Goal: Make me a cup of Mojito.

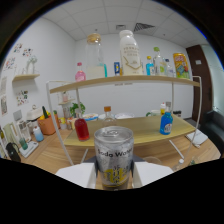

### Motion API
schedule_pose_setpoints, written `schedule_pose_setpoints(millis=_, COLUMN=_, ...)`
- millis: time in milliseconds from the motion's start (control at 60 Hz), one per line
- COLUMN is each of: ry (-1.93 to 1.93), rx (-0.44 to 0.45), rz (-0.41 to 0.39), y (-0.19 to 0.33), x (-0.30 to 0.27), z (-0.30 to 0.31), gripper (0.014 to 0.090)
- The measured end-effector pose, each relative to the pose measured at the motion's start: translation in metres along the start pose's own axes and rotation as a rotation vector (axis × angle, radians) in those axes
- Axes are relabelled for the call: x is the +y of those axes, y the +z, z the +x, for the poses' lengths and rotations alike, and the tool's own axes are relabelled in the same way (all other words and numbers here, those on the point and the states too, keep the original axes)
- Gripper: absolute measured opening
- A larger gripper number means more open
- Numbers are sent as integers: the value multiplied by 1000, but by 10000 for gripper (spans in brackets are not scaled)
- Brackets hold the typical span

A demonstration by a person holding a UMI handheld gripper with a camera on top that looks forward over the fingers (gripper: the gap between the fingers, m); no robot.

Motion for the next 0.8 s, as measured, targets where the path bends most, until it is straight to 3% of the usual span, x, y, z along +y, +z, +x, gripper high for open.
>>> schedule_pose_setpoints(millis=267, ry=148, rx=-67, rz=8, y=11, x=14, z=-2, gripper=514)
schedule_pose_setpoints(millis=800, ry=1504, rx=-351, rz=126, y=10, x=-49, z=9, gripper=510)
